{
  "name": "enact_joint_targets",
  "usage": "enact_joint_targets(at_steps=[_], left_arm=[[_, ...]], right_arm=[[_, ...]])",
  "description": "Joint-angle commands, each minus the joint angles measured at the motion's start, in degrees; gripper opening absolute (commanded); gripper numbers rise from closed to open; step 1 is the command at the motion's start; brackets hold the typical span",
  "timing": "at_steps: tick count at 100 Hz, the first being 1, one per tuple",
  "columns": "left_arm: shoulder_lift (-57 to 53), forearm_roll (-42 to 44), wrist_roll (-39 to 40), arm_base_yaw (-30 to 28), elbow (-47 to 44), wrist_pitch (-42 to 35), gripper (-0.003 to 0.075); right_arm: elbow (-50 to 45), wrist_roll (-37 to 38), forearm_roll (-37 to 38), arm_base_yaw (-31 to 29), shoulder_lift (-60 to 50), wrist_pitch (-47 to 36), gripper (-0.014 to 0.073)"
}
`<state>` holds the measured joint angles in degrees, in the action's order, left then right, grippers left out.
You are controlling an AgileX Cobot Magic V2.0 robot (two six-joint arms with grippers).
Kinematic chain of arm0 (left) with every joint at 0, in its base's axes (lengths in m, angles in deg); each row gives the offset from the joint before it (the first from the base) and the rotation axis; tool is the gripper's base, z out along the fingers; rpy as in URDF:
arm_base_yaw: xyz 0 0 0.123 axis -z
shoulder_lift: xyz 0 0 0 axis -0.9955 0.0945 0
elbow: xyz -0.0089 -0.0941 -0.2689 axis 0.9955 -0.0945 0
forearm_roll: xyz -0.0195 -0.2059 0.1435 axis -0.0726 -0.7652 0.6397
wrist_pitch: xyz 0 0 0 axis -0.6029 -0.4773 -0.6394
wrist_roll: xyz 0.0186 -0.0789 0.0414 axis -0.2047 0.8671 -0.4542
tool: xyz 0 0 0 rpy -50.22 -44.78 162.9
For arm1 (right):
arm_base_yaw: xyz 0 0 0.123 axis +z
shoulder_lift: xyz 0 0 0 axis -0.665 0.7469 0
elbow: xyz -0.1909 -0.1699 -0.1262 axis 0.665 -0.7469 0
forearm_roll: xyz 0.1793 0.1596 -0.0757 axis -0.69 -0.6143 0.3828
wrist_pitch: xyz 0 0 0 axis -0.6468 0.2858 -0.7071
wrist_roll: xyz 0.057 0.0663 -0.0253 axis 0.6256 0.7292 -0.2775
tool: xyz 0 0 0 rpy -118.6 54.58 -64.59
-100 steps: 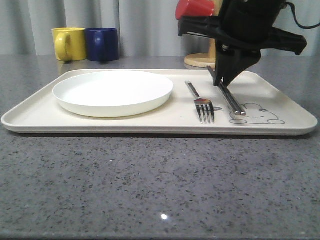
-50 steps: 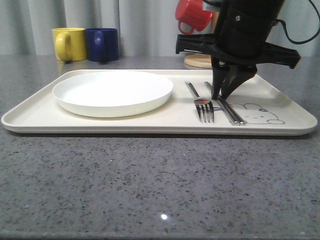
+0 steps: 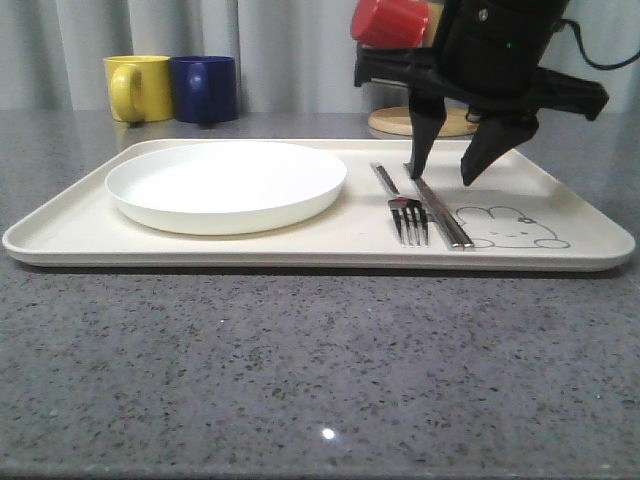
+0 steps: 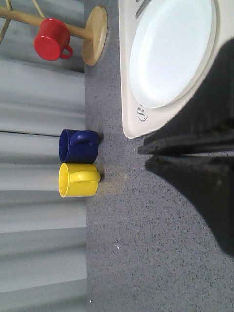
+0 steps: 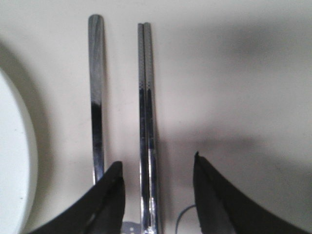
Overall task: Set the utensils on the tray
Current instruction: 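Carry the silver chopsticks with the right gripper and lower them beside the fork, then open the right gripper and withdraw toward the spoon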
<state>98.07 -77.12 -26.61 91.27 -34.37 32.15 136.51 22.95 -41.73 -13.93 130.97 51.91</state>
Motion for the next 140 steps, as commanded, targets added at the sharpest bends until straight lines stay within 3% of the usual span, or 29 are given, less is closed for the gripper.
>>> enact_joint_targets(at_steps=[1,21,45,85,140], left_arm=[[0.4,-0.5,0.0,0.1,1.6,-4.4,-0.0017],[0.4,-0.5,0.0,0.1,1.6,-4.4,-0.0017],[0.4,-0.5,0.0,0.1,1.6,-4.4,-0.0017],[0.4,-0.5,0.0,0.1,1.6,-4.4,-0.0017],[0.4,-0.5,0.0,0.1,1.6,-4.4,-0.0017]], right_arm=[[1.7,0.0,1.2,-0.8,-5.3,-1.1,0.0351],[1.7,-3.9,4.7,-5.4,-10.3,3.4,0.0351],[1.7,-16.1,4.5,-17.4,-12.6,9.5,0.0351],[1.7,-35.5,-5.5,-34.5,-11.3,9.5,0.0351],[1.7,-37.4,-7.0,-37.1,-2.7,7.3,0.0351]])
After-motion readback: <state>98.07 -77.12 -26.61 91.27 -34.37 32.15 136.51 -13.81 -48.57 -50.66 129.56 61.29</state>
